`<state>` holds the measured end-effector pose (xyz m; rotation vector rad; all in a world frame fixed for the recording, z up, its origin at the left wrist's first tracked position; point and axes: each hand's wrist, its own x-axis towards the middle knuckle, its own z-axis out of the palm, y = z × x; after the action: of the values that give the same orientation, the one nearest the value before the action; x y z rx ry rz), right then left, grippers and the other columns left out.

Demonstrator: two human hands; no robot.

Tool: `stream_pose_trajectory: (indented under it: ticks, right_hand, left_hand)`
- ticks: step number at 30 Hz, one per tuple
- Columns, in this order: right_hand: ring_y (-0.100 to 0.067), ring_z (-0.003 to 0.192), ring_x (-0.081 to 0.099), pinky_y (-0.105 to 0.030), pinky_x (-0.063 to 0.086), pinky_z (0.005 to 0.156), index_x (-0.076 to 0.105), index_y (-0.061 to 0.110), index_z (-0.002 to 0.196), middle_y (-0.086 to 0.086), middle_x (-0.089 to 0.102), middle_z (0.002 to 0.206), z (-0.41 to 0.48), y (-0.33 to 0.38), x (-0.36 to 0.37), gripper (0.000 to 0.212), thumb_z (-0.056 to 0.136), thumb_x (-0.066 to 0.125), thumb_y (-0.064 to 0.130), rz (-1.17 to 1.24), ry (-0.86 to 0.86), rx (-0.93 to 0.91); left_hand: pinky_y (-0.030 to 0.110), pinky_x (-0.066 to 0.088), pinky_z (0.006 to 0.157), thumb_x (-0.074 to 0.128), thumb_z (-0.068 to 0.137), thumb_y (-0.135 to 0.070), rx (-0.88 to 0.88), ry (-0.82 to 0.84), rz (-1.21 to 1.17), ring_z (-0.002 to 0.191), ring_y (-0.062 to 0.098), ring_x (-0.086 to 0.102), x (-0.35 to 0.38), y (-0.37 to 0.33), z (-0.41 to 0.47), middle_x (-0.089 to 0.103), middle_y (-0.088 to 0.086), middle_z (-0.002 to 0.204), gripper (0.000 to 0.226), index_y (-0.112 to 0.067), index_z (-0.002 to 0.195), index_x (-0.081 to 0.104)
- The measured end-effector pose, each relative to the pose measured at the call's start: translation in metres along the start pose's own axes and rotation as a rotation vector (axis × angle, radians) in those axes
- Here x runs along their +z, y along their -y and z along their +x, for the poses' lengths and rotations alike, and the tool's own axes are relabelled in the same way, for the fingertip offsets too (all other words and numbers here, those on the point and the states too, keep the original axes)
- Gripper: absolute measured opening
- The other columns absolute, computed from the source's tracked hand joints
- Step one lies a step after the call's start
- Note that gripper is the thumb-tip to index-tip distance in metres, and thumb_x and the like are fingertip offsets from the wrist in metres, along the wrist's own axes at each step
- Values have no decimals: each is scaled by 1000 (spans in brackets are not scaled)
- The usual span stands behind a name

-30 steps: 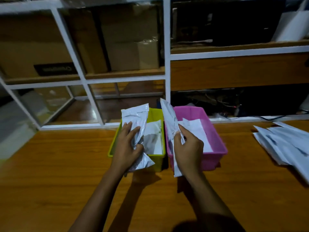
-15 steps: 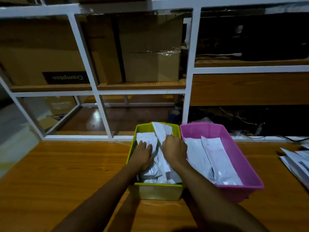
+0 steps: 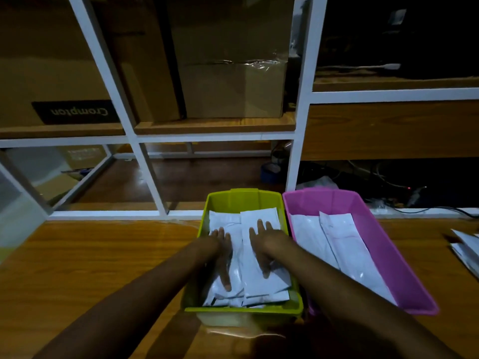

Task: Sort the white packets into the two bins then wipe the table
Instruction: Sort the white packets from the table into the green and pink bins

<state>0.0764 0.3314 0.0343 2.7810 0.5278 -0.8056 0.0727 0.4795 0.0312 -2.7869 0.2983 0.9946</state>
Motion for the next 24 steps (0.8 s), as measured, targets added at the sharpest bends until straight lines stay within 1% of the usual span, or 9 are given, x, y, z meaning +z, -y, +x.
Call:
stream_pose_trajectory:
  ticks: [4,7,9,11,13,17,19,21,24]
  right_hand:
    - [-45,144,-17,-59,16,114,-18,7,150,-24,-30,153,13,9,36,129,71,84,14,5,-142,79]
    - [-44,144,-17,-58,14,115,-17,7,150,-24,-29,153,15,12,43,125,73,82,11,44,-187,87]
    - [-42,145,-16,-57,13,116,-17,9,150,-22,-28,154,14,11,46,126,73,82,14,46,-196,102]
    - [-41,145,-17,-56,12,116,-19,10,150,-21,-29,154,15,11,49,128,73,83,18,41,-182,120]
    - [-42,145,-18,-57,12,116,-20,10,149,-22,-30,154,13,12,47,128,73,82,20,24,-160,135]
    - [-42,145,-15,-56,12,116,-18,12,150,-22,-27,155,3,17,30,122,76,78,17,56,-127,175]
    - [-42,146,-12,-53,14,118,-14,10,151,-25,-22,156,-5,16,21,114,79,74,15,146,-139,190]
    - [-41,147,-3,-49,21,118,4,4,152,-29,-8,157,-18,13,10,93,84,67,15,266,-237,192]
    - [-37,144,21,-42,36,107,34,4,143,-30,16,154,-57,3,-6,60,90,60,16,429,-452,183]
  left_hand:
    - [53,3,118,68,86,-36,-26,-41,-42,146,38,-14,16,-1,20,-21,22,156,110,1,149,-14]
    - [48,1,120,40,101,-23,13,-147,-297,148,33,-5,23,10,21,-4,14,161,63,-4,152,9]
    - [47,1,120,35,102,-22,67,-179,-296,149,31,-3,25,12,23,-1,11,162,57,-7,152,12]
    - [51,2,119,36,102,-24,103,-218,-185,148,37,-4,31,12,30,-5,18,160,63,-1,151,6]
    - [55,4,117,40,102,-26,21,-224,-245,145,43,-7,35,3,27,-9,26,157,71,5,149,-2]
    - [45,7,121,41,100,-32,65,-225,-377,149,30,4,24,15,11,1,9,162,64,-9,153,13]
    - [47,9,120,50,91,-53,75,-193,-309,148,32,2,10,15,1,-4,17,161,92,-8,154,-1]
    - [51,11,119,70,72,-61,149,-171,-149,148,35,-3,-9,15,-12,-13,21,158,128,-8,151,-15]
    - [44,14,119,79,72,-47,274,-347,-179,148,32,-1,-35,20,-40,-7,19,160,124,-7,153,-6]
